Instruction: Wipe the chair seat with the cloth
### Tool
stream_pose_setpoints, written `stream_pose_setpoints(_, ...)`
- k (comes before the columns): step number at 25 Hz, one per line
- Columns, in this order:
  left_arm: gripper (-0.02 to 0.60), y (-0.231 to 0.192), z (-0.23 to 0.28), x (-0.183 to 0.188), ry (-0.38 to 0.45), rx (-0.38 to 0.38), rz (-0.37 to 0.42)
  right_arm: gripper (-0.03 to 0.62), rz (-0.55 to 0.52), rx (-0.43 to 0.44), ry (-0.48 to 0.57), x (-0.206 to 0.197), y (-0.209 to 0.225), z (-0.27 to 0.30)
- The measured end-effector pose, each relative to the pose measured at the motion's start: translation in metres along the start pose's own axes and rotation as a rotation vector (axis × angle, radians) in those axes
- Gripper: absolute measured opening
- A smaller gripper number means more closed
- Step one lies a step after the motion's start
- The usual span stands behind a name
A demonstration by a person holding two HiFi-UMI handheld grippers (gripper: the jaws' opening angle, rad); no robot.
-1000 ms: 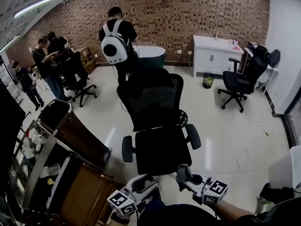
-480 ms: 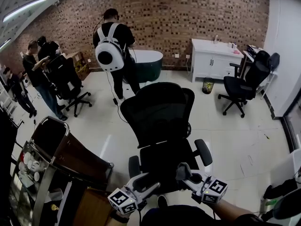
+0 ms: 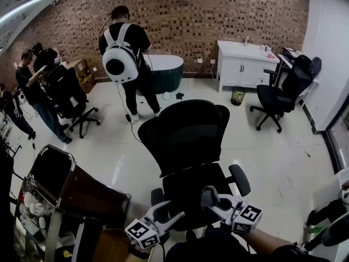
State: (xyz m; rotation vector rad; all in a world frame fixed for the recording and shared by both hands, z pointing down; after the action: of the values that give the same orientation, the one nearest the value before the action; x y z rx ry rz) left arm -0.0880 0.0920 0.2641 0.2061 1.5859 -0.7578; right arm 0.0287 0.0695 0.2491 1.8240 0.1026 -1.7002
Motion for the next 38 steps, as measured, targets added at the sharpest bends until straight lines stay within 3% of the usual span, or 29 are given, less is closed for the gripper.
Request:
stream_pose_setpoints(5, 0.25, -0.016, 0.01, -0.002, -0.006, 0.005, -0.013, 0.03, 0.039, 0.011, -0.026, -0.006, 0.014, 0.012)
stream_pose_setpoints(10, 0.253, -0.034, 0.026, -0.012, -0.005, 0.031, -0.031, 0.031, 0.002, 0.052, -0.1, -0.02, 0.032, 0.03)
stream_pose_setpoints(17, 0.307, -0.078, 0.037, -0.051, -0.019, 0.142, -0.106, 0.031, 0.032, 0.111, -0.252, -0.068, 0.07, 0.064)
stream_pose_setpoints(28, 0.322, -0.159, 0.055, -0.142, -0.089, 0.25, -0.229, 0.03, -0.045, 0.194, -0.667, -0.258, 0.179, 0.172)
stream_pose_setpoints(33, 0.322, -0.194, 0.062, -0.181, -0.077, 0.276, -0.257, 0.031, -0.029, 0.159, -0.791, -0.348, 0.235, 0.226)
stream_pose_setpoints(38, 0.322, -0.222, 0.069, -0.214, -0.087, 0.289, -0.26, 0.031, -0.09, 0.105, -0.879, -0.418, 0.282, 0.268)
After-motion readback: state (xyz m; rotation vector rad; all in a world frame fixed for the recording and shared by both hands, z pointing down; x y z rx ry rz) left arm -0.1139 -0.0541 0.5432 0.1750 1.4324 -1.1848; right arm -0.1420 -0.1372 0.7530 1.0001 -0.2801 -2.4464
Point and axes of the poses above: the fingertips, and each gripper's own axes: z forward along the fingers, y to its right, x out of its top, the point moved 2 cm from there along -z, backward along the fingers, and after that the axes turned 4 degrees about z, right-handed, at the moved point
